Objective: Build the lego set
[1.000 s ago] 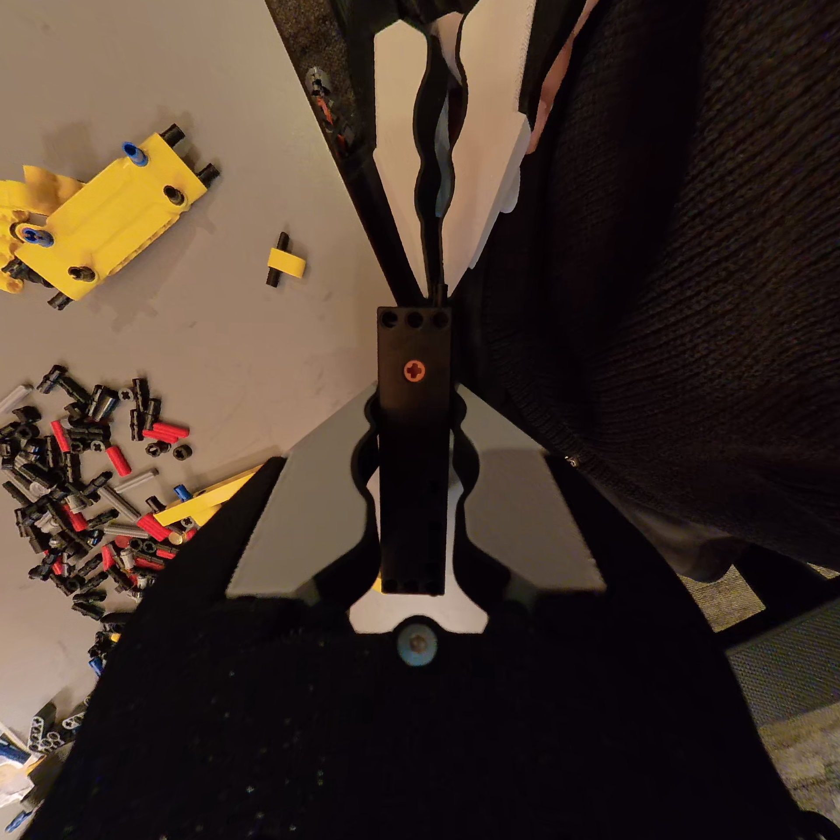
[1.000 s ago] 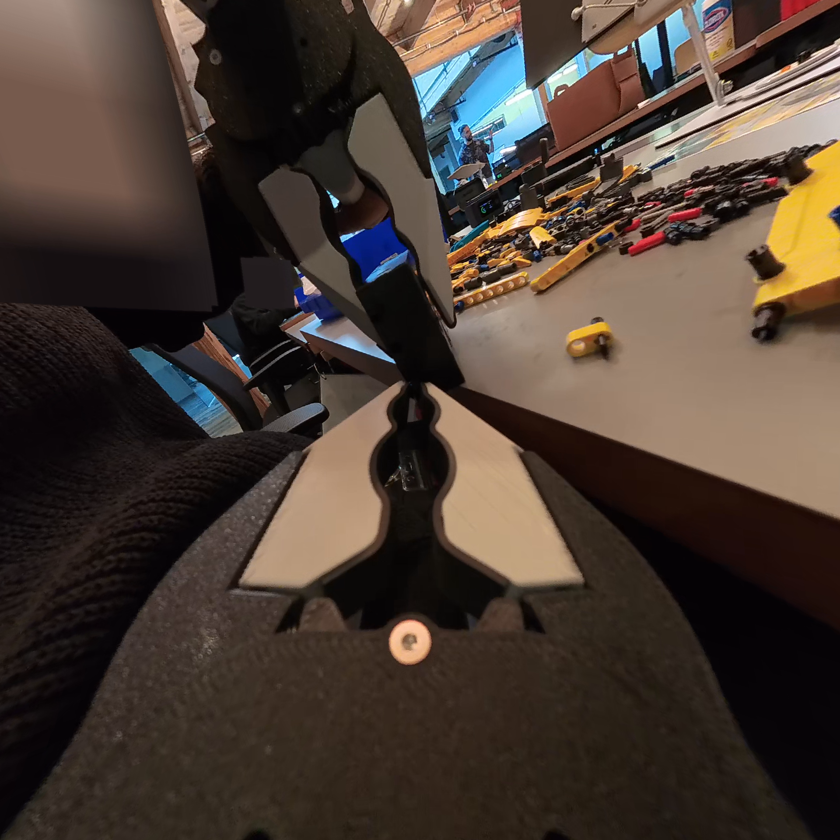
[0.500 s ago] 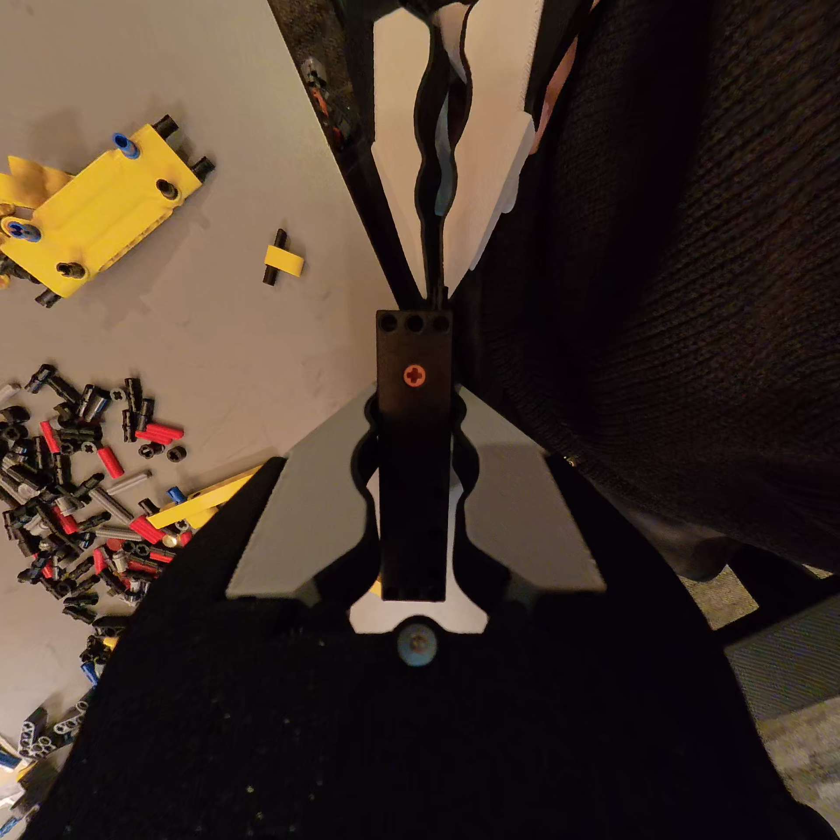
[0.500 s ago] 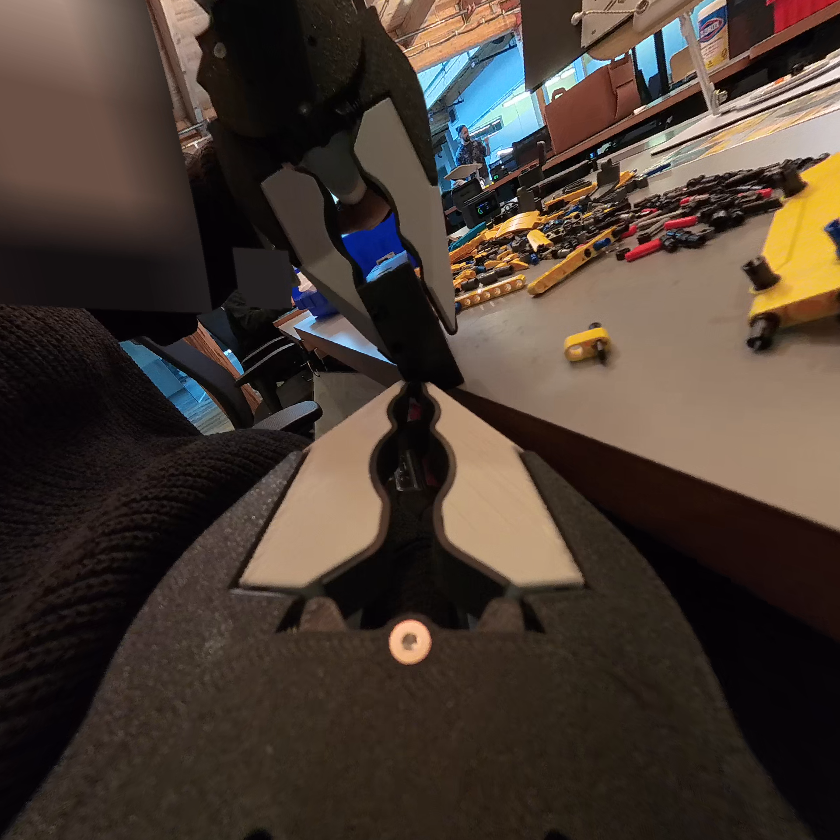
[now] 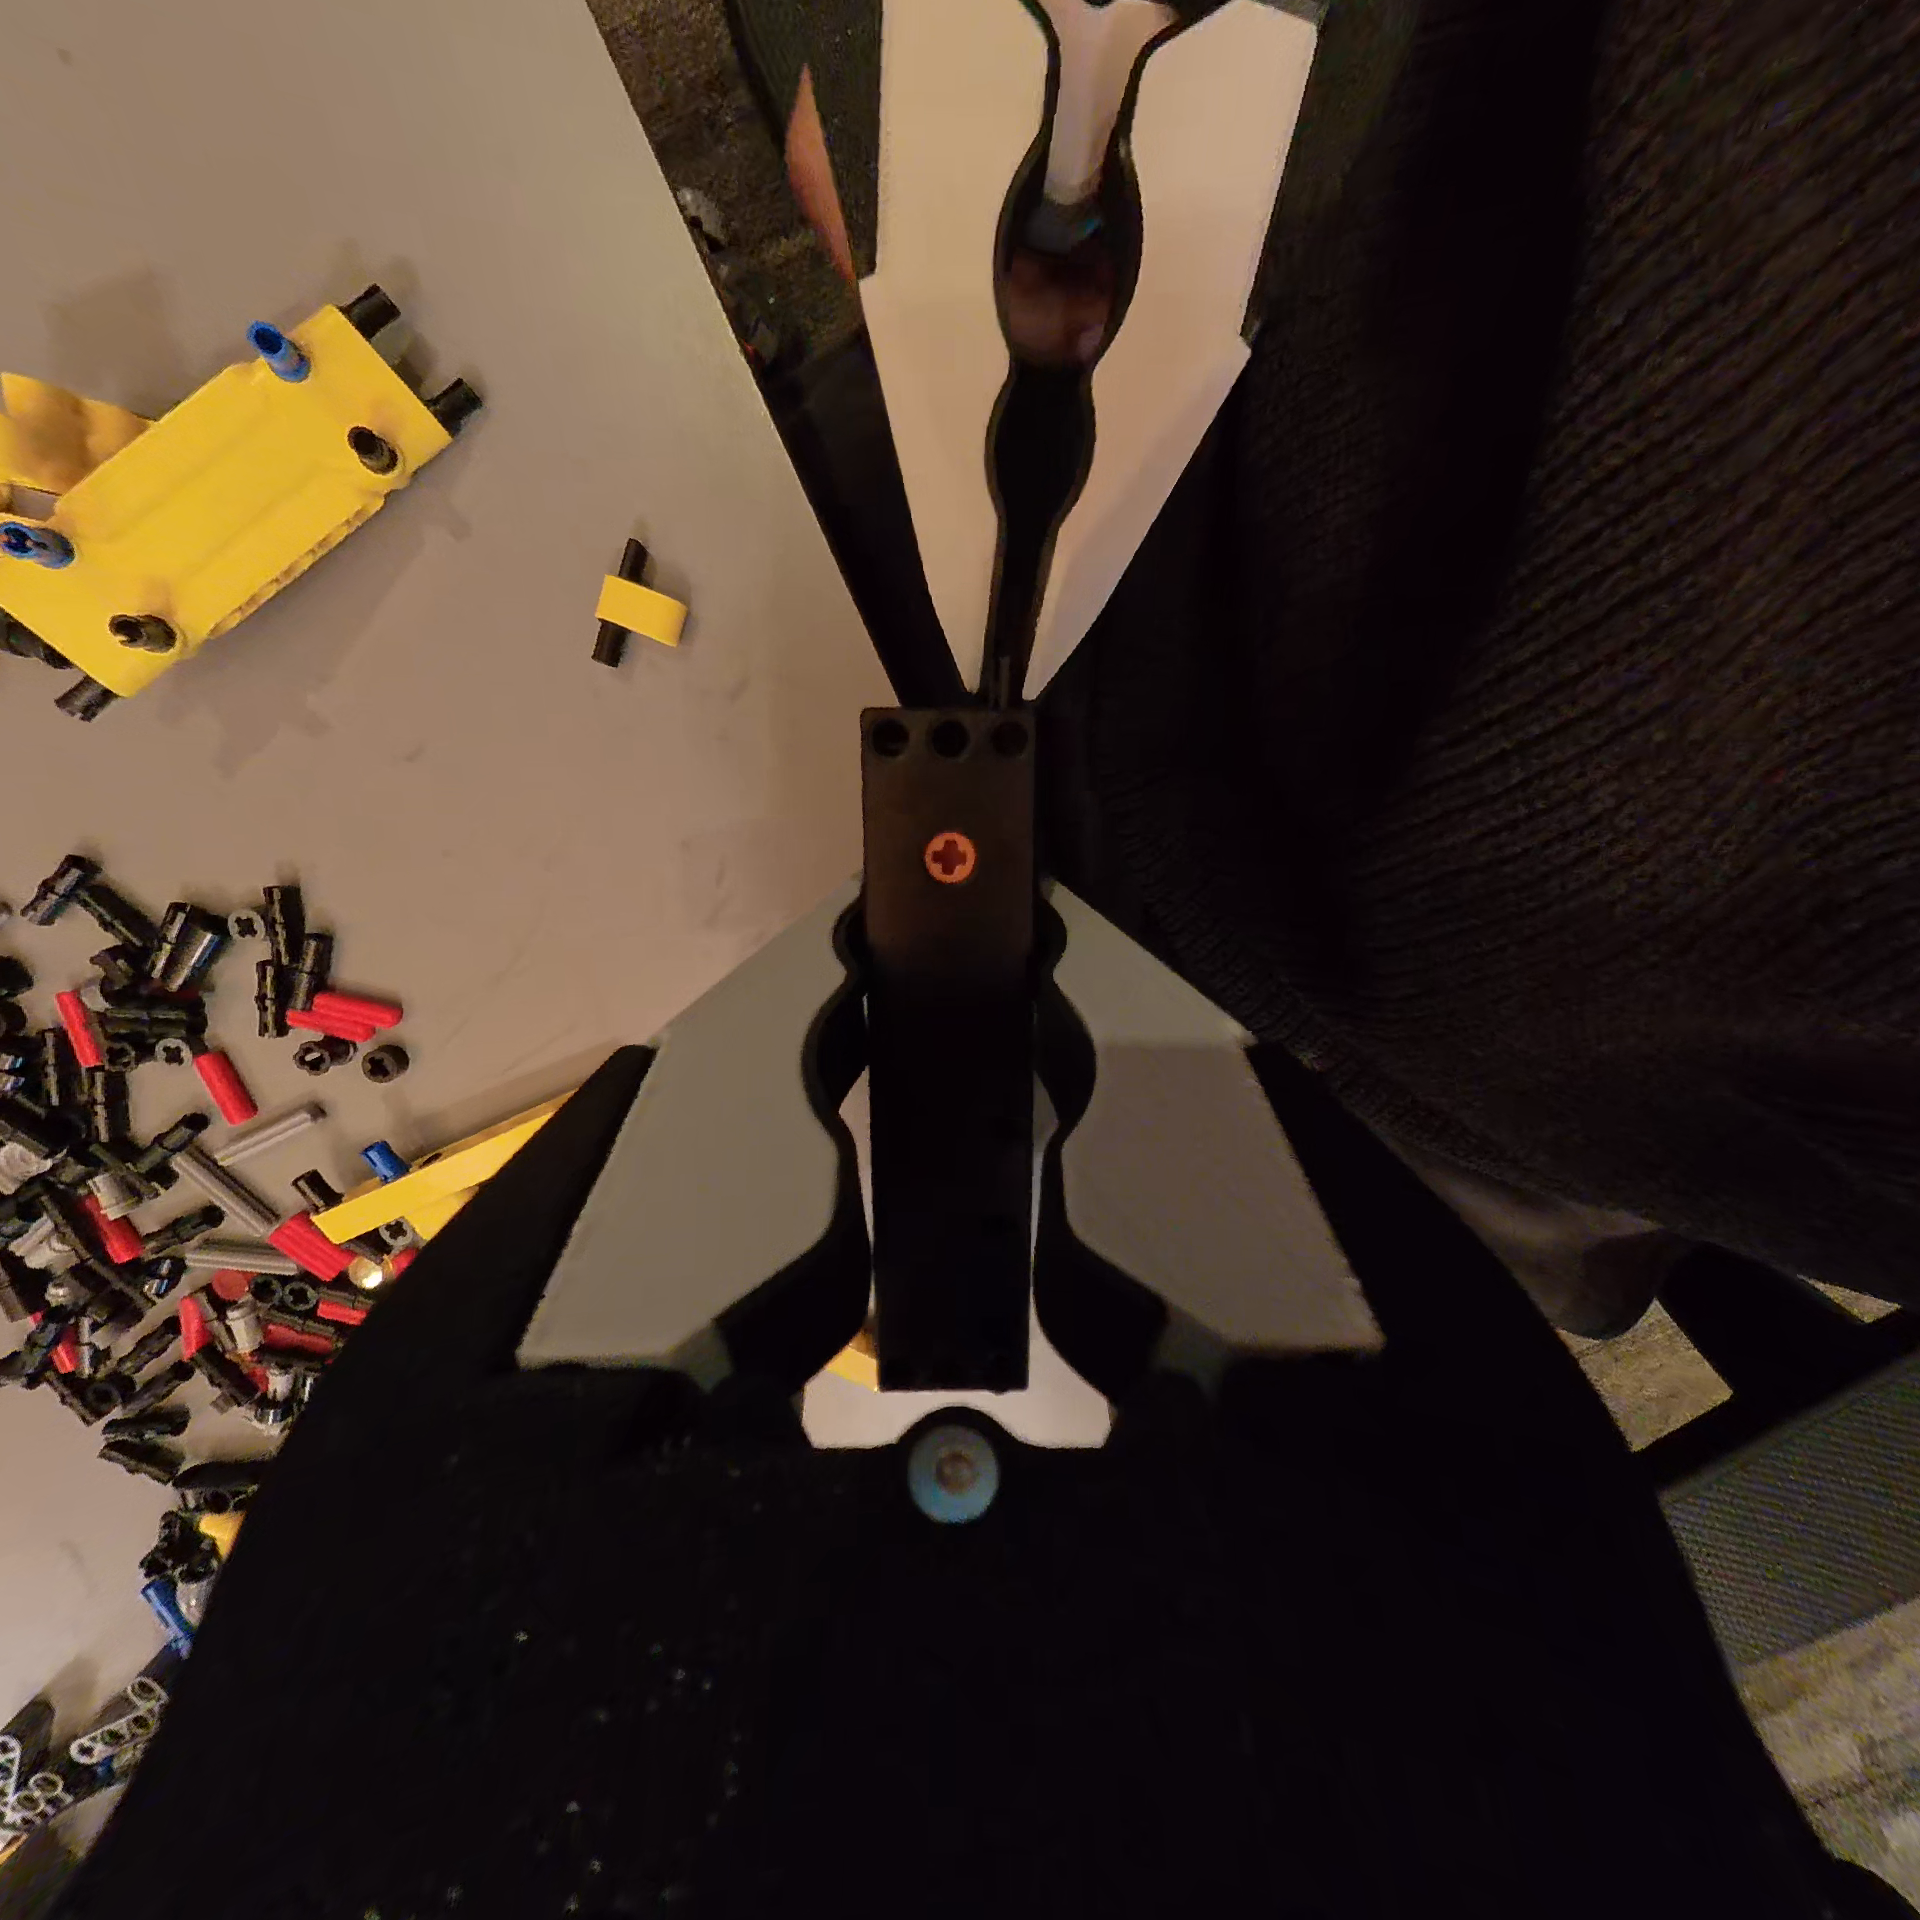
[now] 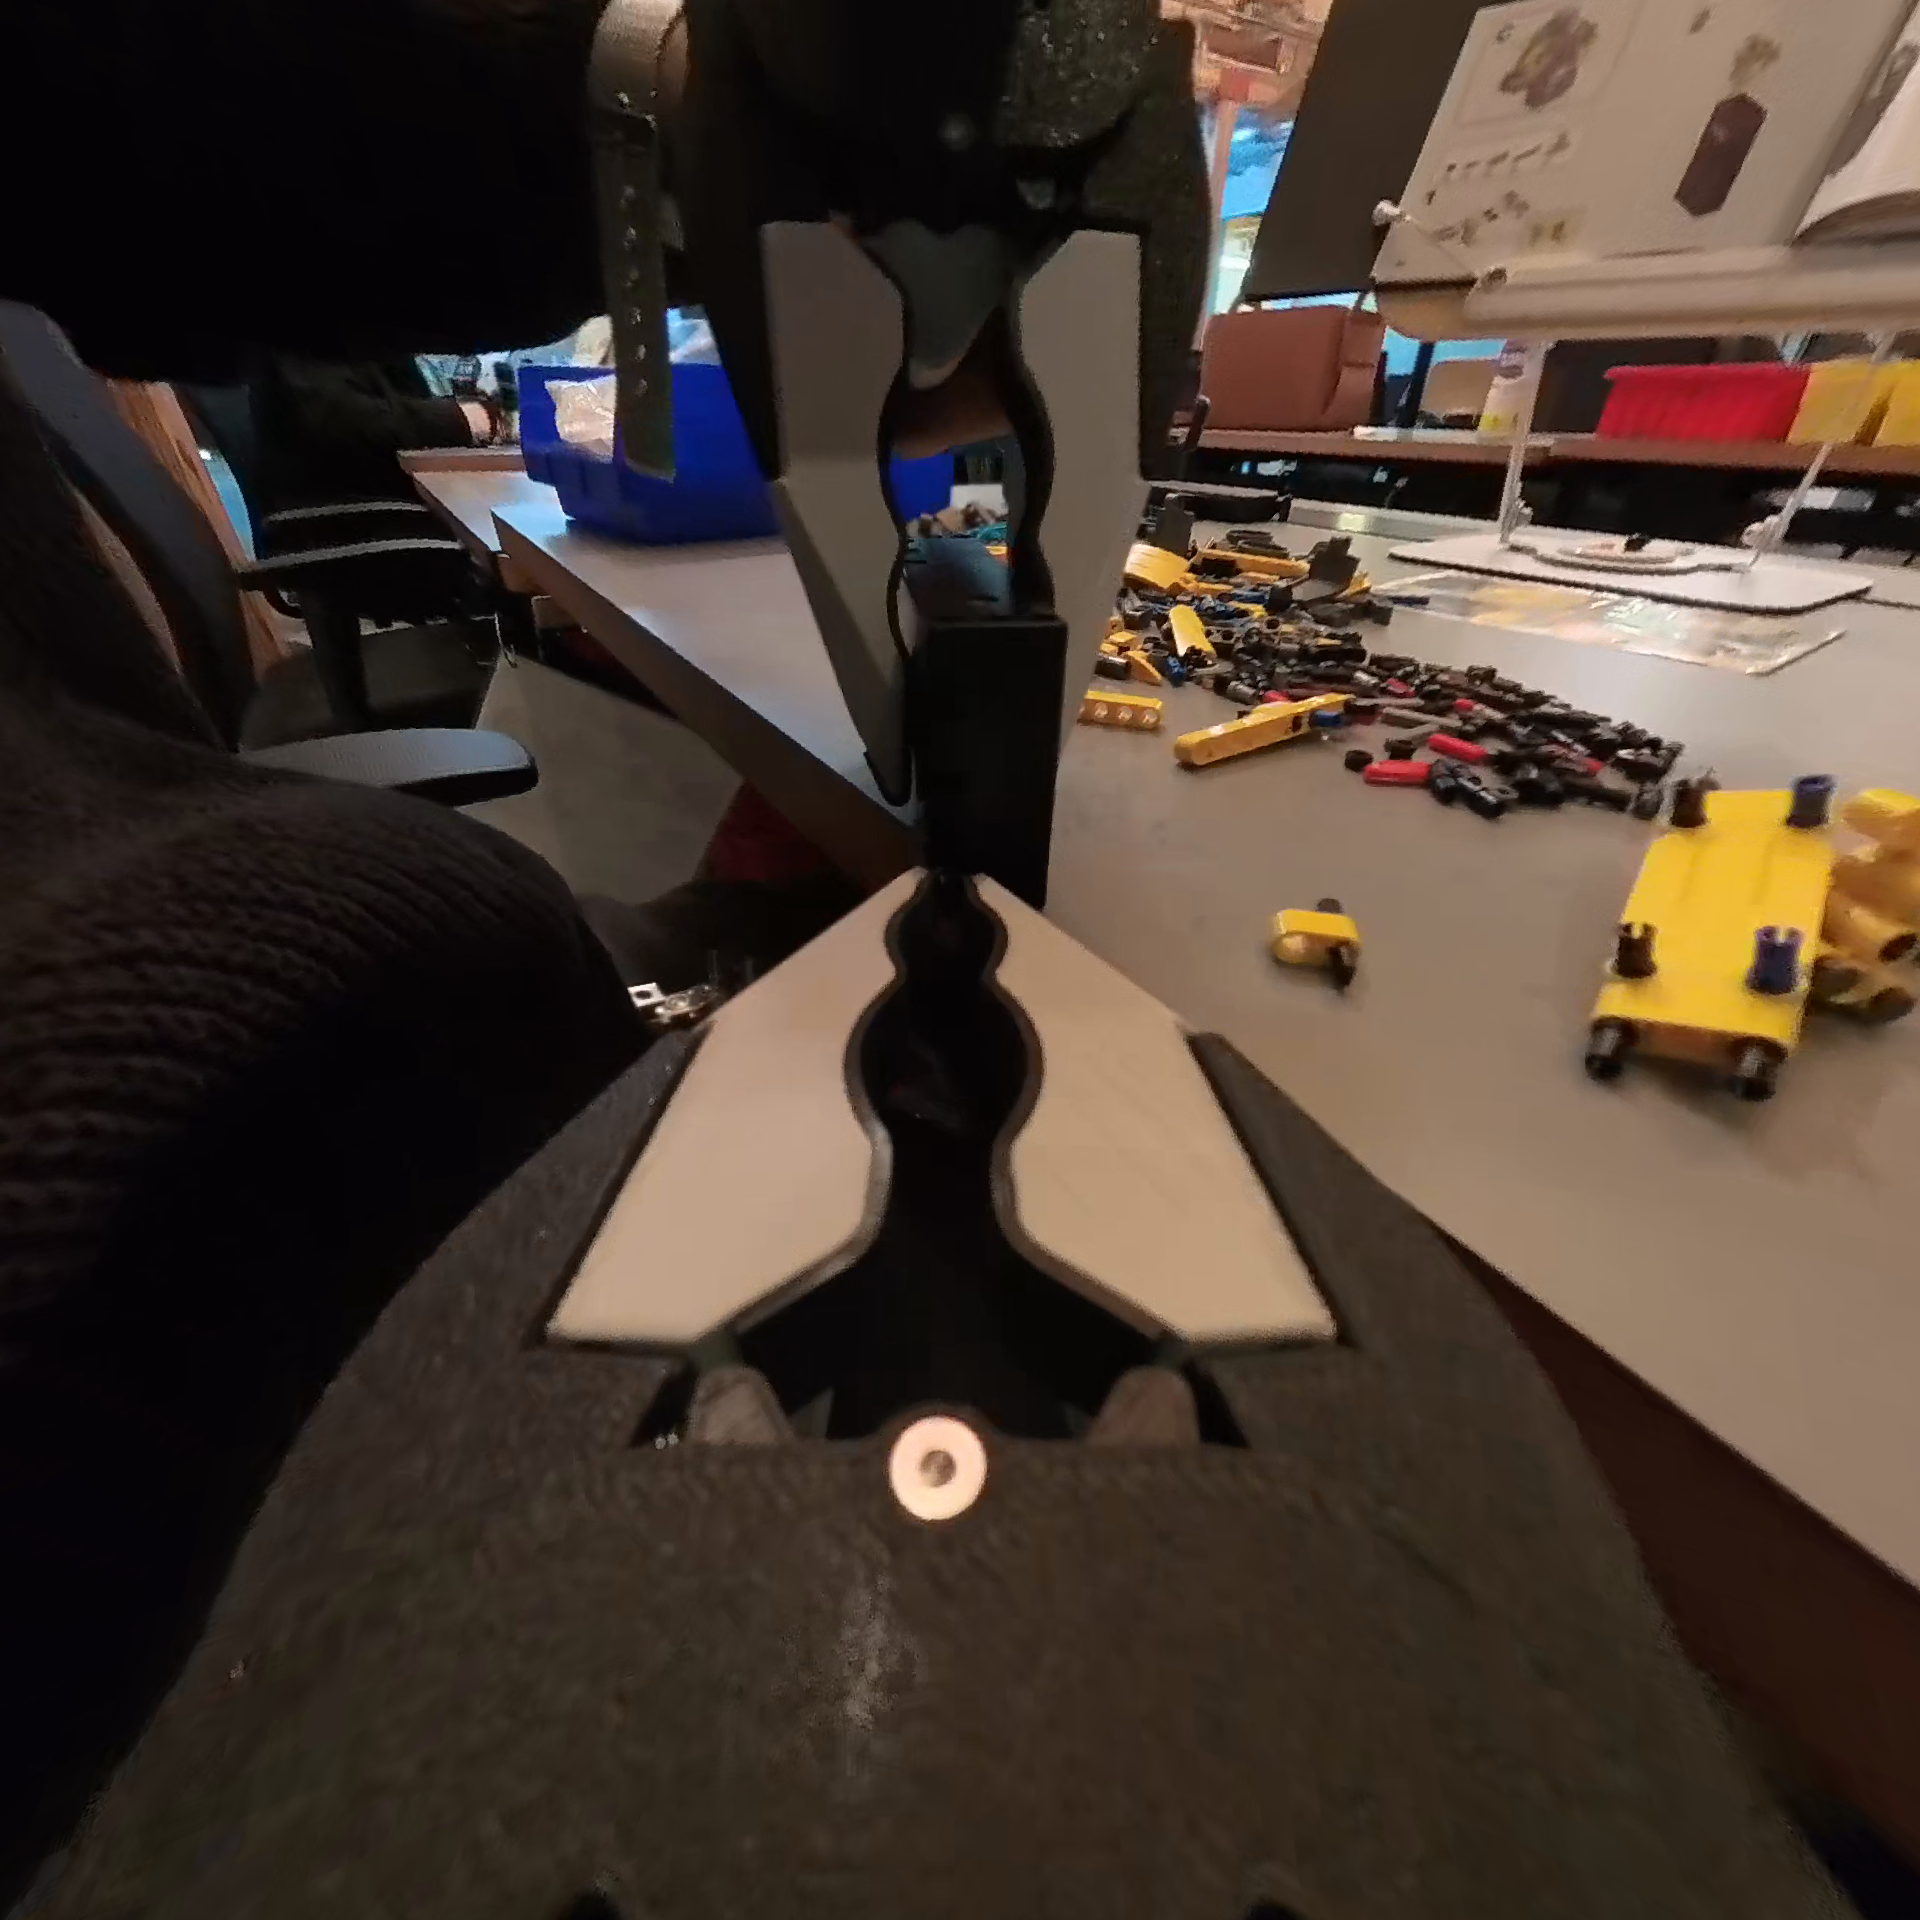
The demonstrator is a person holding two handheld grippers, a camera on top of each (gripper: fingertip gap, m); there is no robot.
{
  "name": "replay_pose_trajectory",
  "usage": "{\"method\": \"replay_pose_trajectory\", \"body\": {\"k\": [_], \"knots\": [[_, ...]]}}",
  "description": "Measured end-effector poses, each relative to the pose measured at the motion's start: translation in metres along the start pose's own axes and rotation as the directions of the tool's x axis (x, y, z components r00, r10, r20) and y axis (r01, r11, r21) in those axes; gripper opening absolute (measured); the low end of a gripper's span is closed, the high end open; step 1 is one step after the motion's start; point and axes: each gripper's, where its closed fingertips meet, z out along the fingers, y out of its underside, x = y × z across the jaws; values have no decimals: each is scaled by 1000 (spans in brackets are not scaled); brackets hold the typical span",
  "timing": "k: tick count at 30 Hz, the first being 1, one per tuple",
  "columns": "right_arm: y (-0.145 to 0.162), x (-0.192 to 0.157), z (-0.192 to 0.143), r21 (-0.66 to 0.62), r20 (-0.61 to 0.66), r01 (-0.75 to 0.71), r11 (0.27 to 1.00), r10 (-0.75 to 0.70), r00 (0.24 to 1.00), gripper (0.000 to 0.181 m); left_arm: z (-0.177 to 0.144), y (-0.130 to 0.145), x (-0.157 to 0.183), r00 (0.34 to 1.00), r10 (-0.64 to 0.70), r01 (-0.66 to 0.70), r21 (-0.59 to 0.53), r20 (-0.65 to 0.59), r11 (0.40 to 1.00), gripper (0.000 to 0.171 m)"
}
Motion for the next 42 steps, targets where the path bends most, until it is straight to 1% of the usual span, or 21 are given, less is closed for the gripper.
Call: {"method": "replay_pose_trajectory", "body": {"k": [3, 7, 12, 16, 19, 20, 22, 26, 29, 32, 36, 42], "knots": [[0, 0, 0, 12, 22, -1, 1000, 1, 1000, 4, 0, 0, 0, 1000, 8, -8, 5, -11, 1000, 25], [1, -1, 0, 22, 72, -65, 998, 63, 995, 4, 1, -1, 0, 1000, 21, -20, 13, -22, 1000, 25], [1, -1, 1, 32, 116, -215, 976, 210, 971, 5, 1, 0, -1, 999, 29, -29, 15, -18, 999, 25], [1, -1, 1, 41, 145, -365, 930, 356, 923, 5, 1, 0, -1, 1000, 23, -23, 15, -13, 1000, 25], [1, -1, 1, 35, 161, -428, 903, 417, 894, 4, 1, 0, -1, 1000, 18, -17, 22, -14, 1000, 25], [1, -1, 1, 33, 153, -419, 907, 410, 899, 4, 1, 0, -1, 1000, 17, -17, 19, -14, 1000, 25], [1, 0, 2, 23, 121, -354, 935, 348, 929, 4, 2, 0, -1, 1000, 18, -18, 13, -13, 1000, 25], [1, 0, 2, -38, 53, -150, 988, 152, 987, 4, 2, 0, -1, 1000, 18, -18, 12, -13, 1000, 25], [1, 1, 1, -72, 34, -28, 997, 30, 999, 3, 2, 0, -1, 1000, 16, -16, 14, -16, 1000, 25], [1, 1, 1, -89, 52, 70, 994, -65, 997, 4, 2, 0, -1, 1000, 15, -15, 18, -21, 1000, 25], [1, 1, 2, -99, 74, 164, 982, -157, 985, 3, 2, 0, -1, 1000, 12, -11, 22, -23, 1000, 25], [1, 1, 2, -93, 101, 206, 974, -197, 975, 3, 2, -1, -1, 1000, 13, -12, 29, -26, 1000, 25]]}}
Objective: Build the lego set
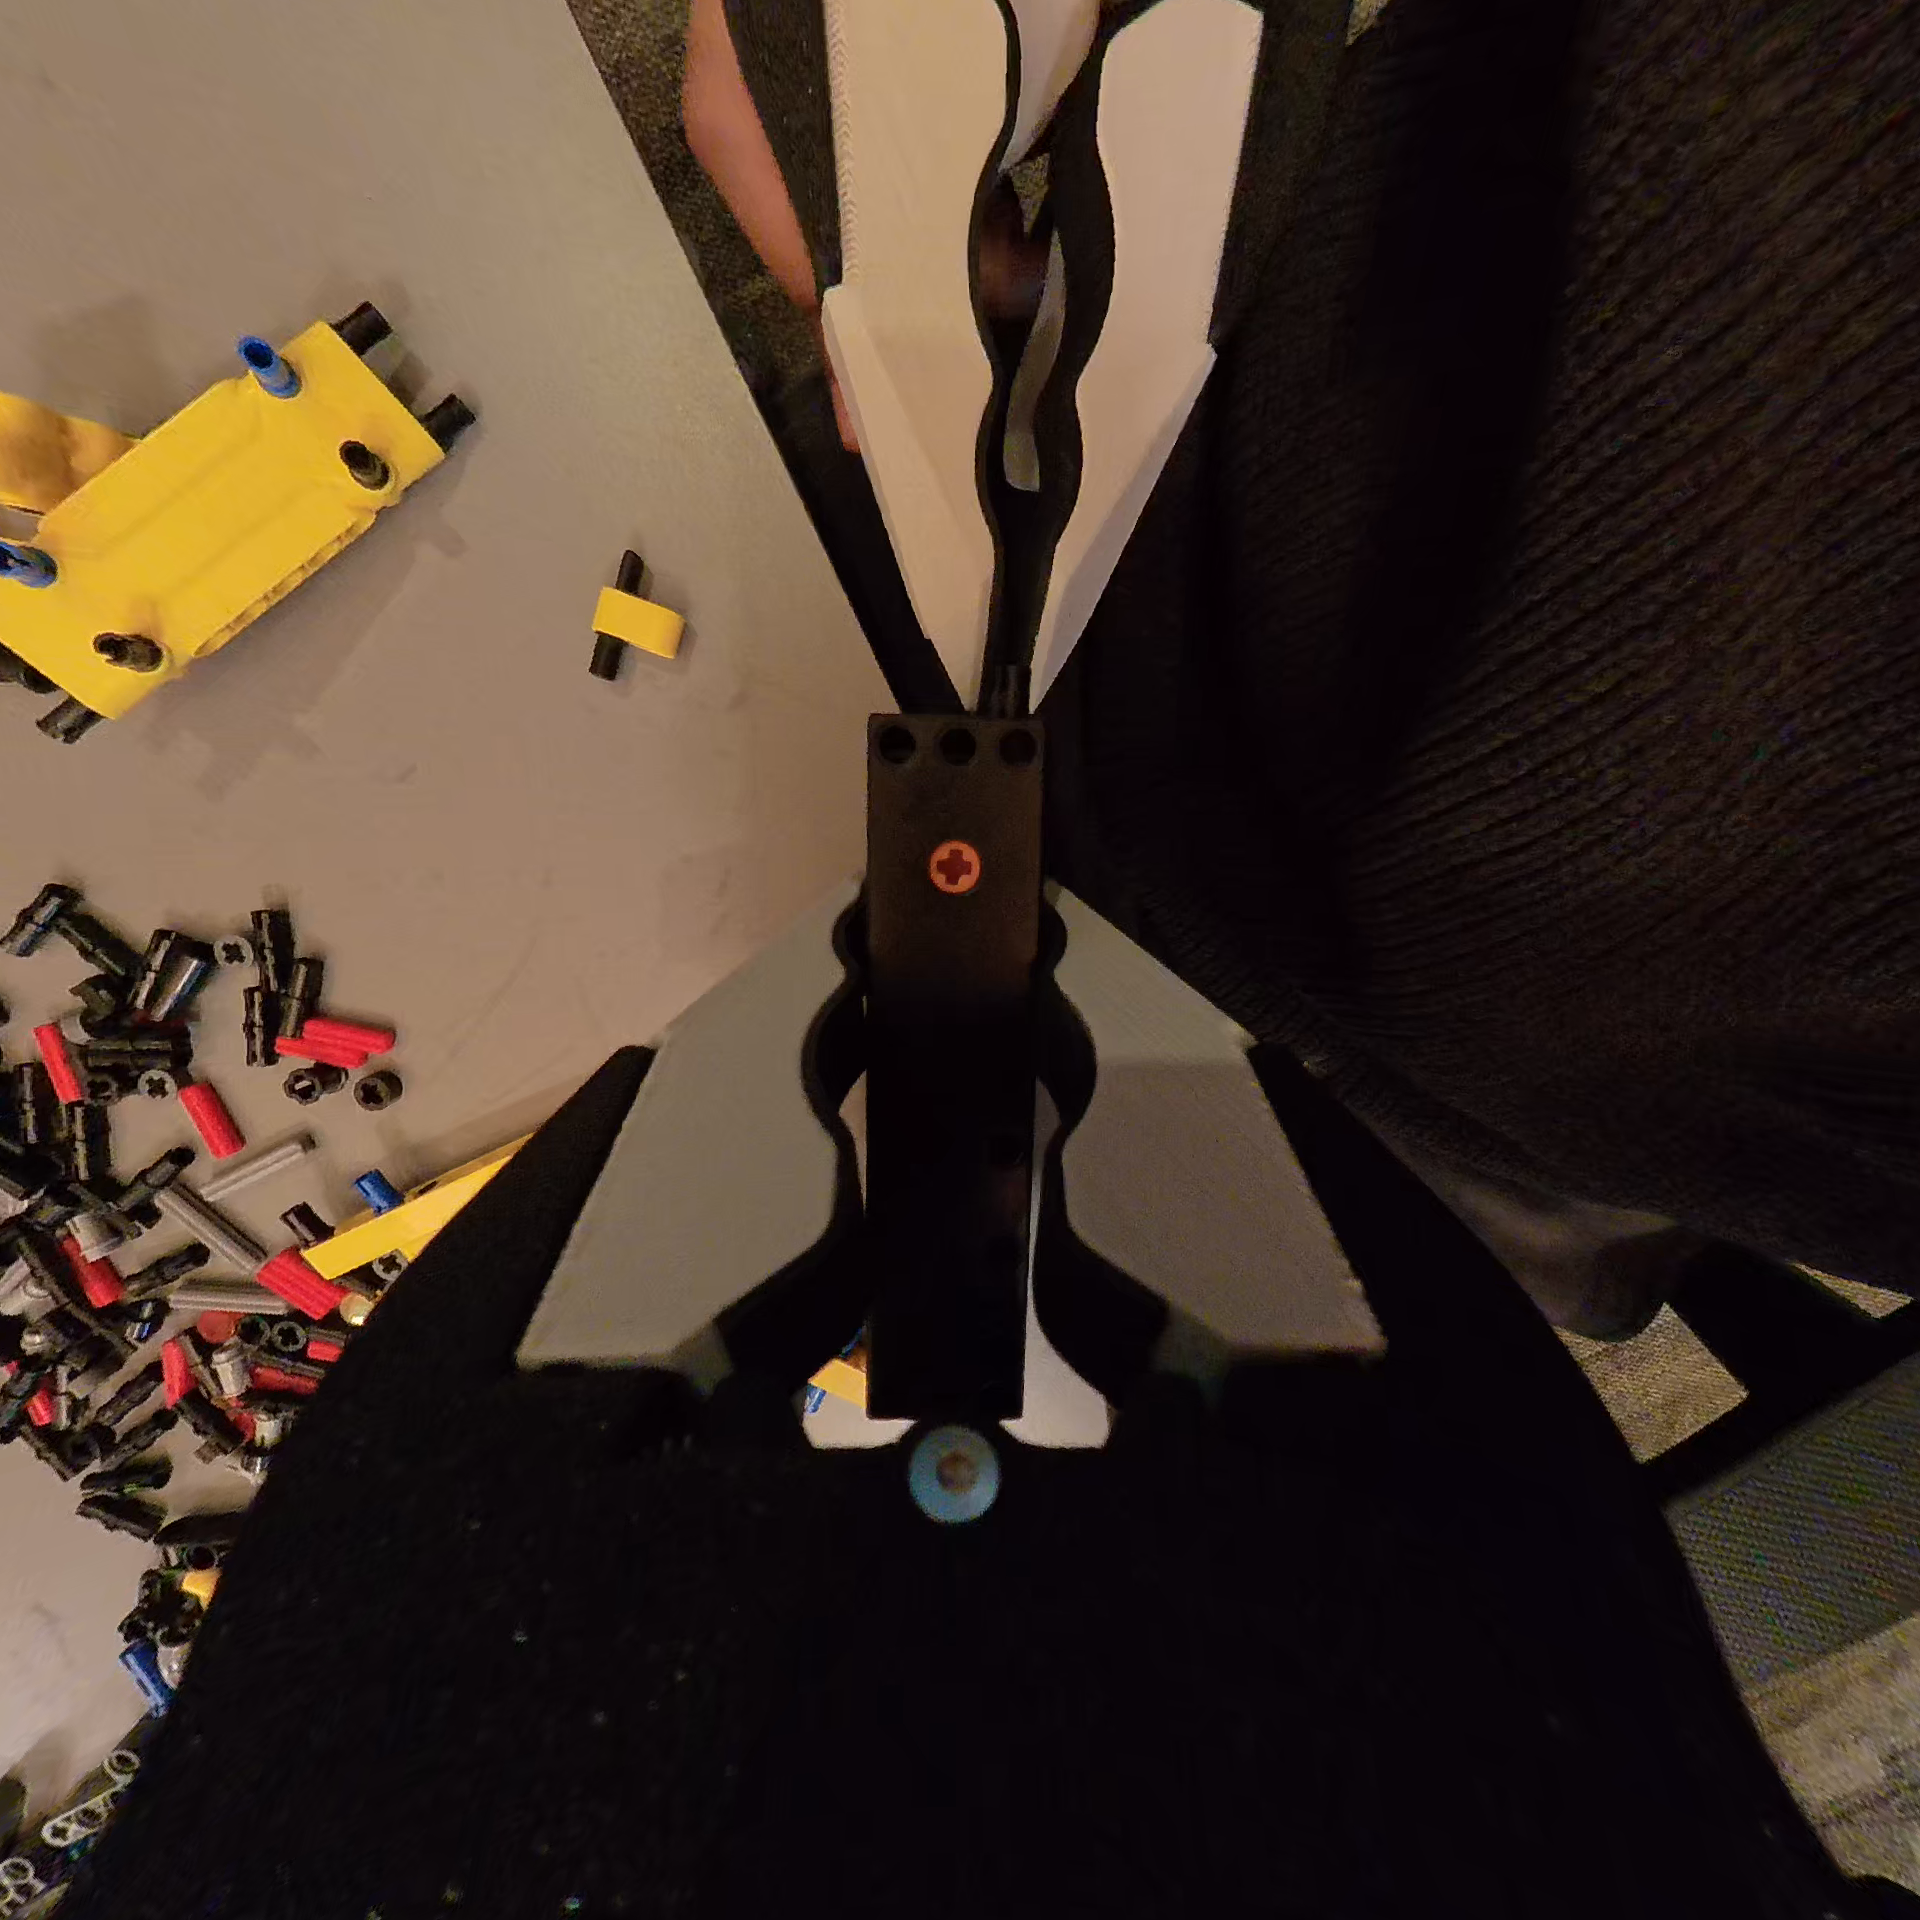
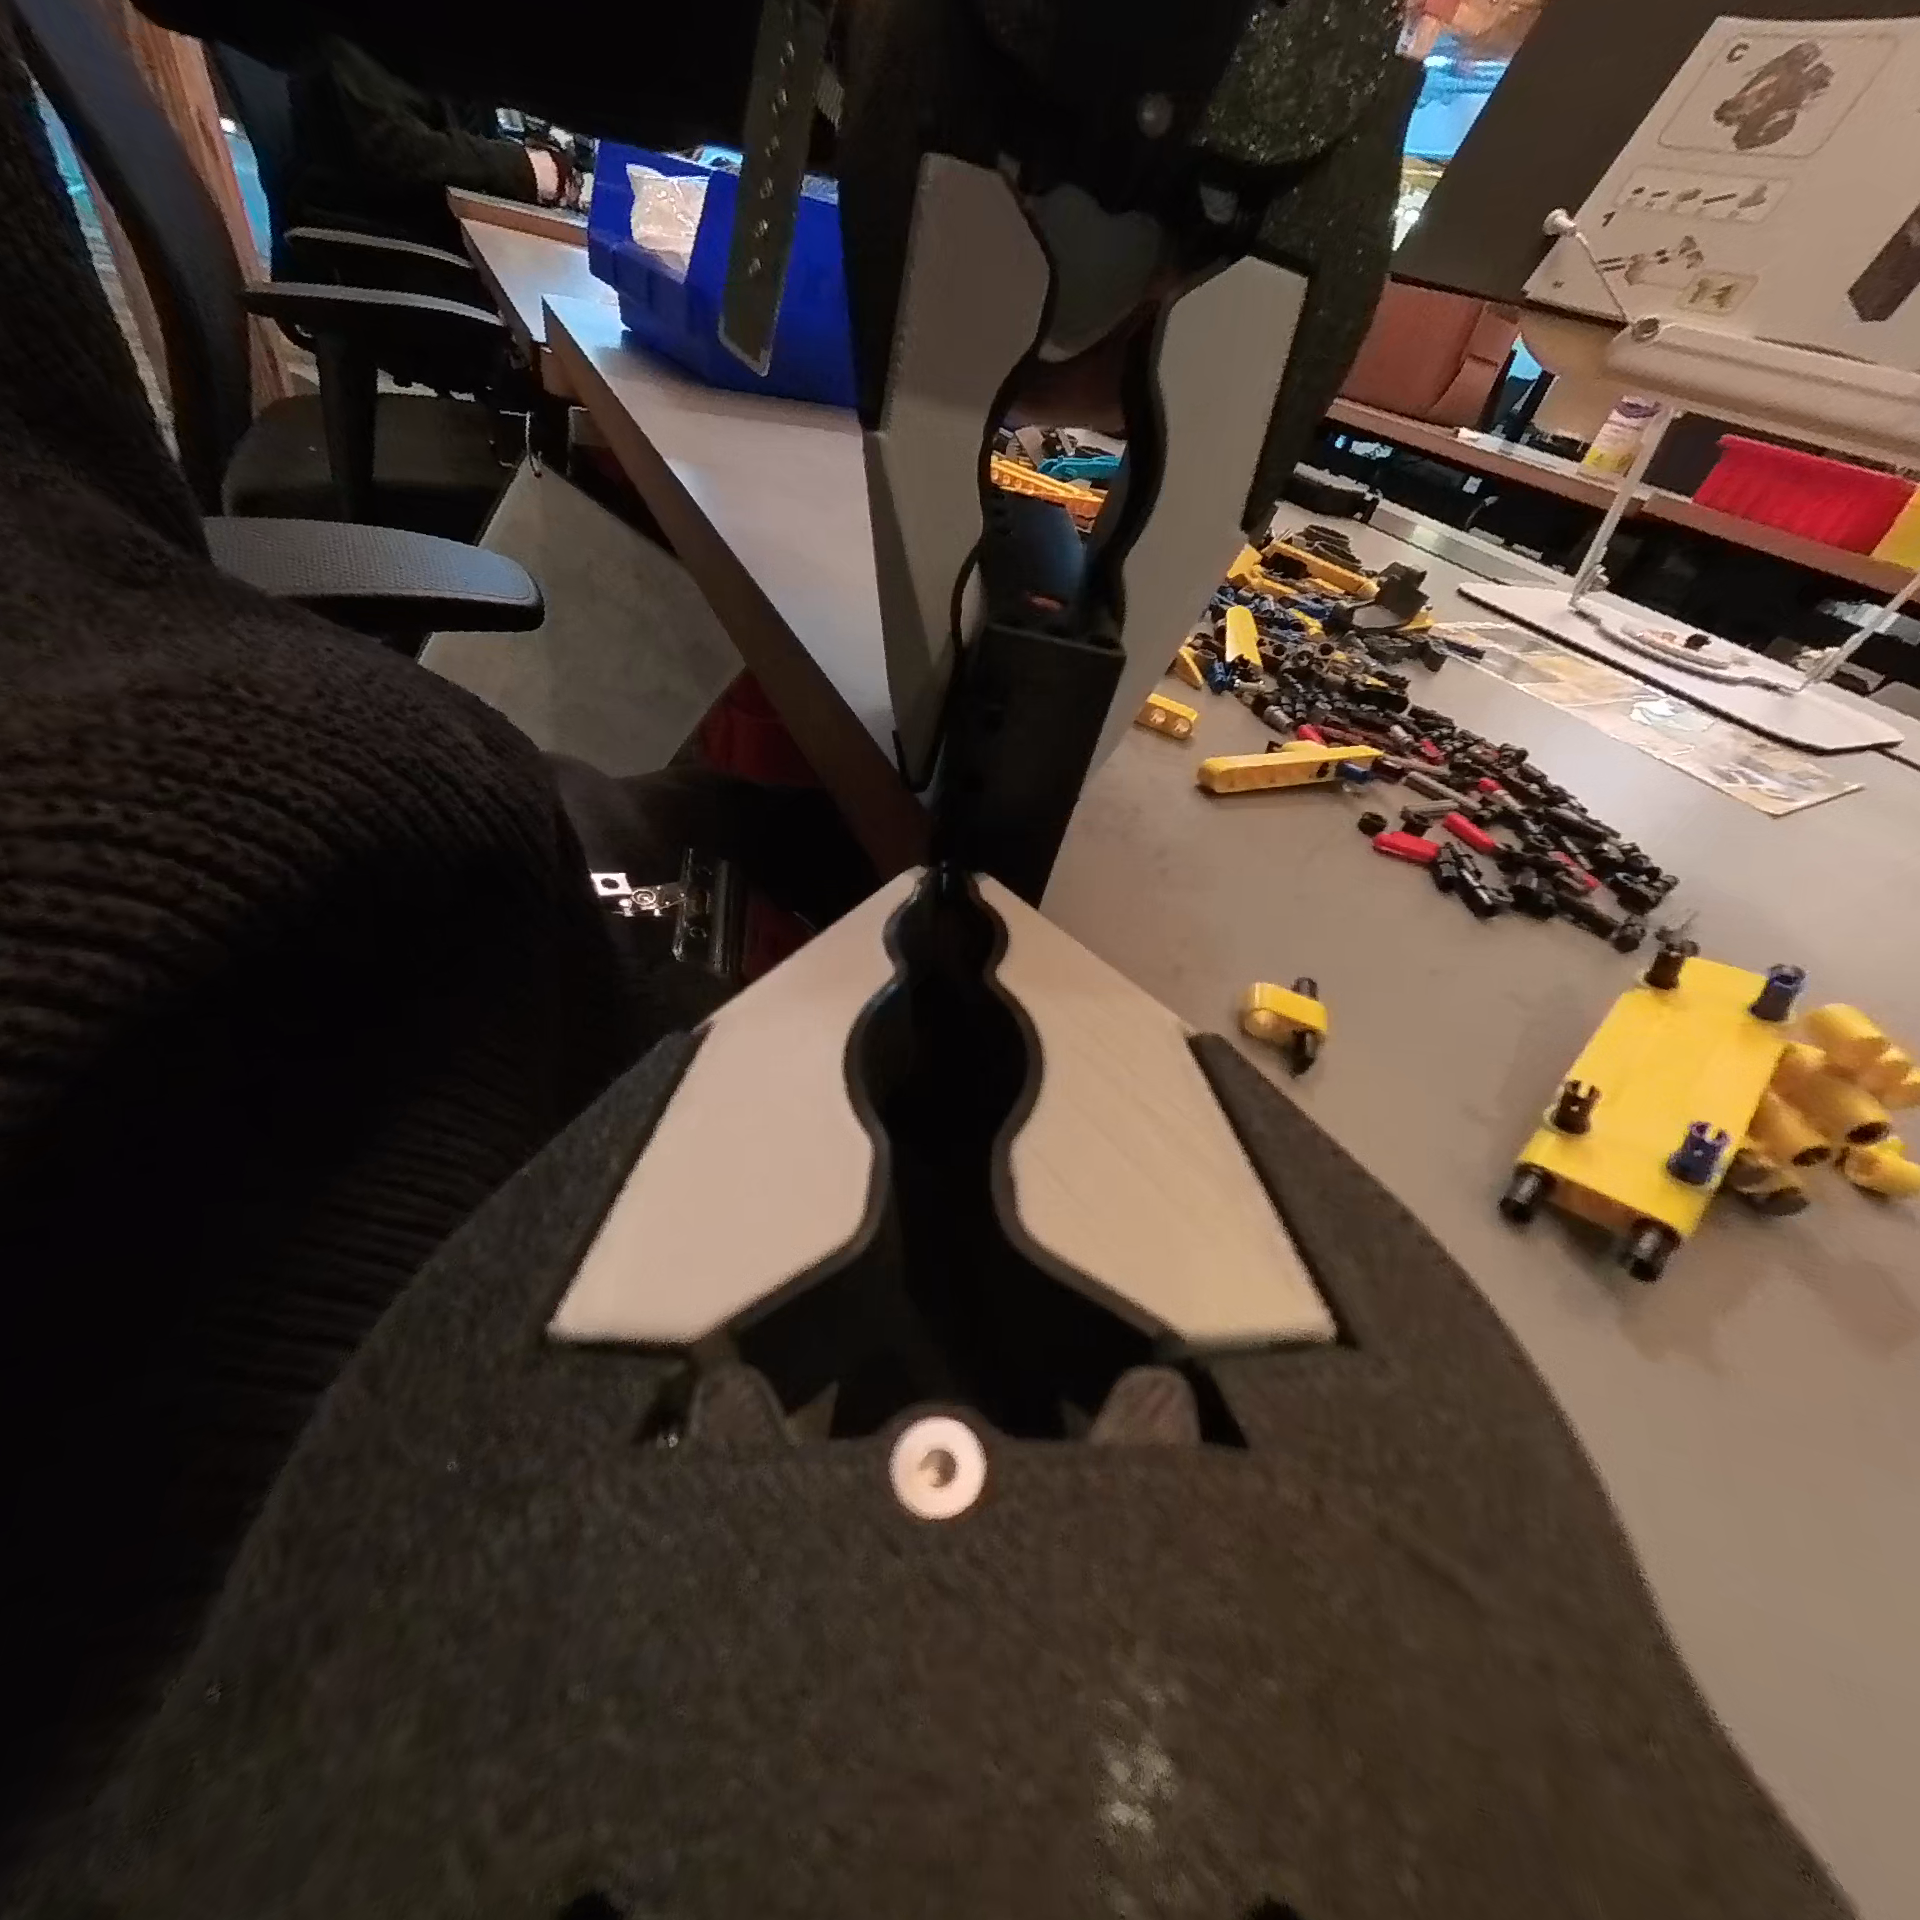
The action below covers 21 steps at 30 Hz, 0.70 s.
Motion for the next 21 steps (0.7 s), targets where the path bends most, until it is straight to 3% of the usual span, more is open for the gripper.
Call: {"method": "replay_pose_trajectory", "body": {"k": [12, 21], "knots": [[0, 0, 1, -4, 37, -11, 1000, 11, 999, 4, 1, 0, -1, 1000, -9, 9, 11, -4, 1000, 25], [0, 3, 5, 23, -26, -304, 952, 305, 952, 3, -1, 4, -3, 999, -38, 37, 13, 18, 999, 25]]}}
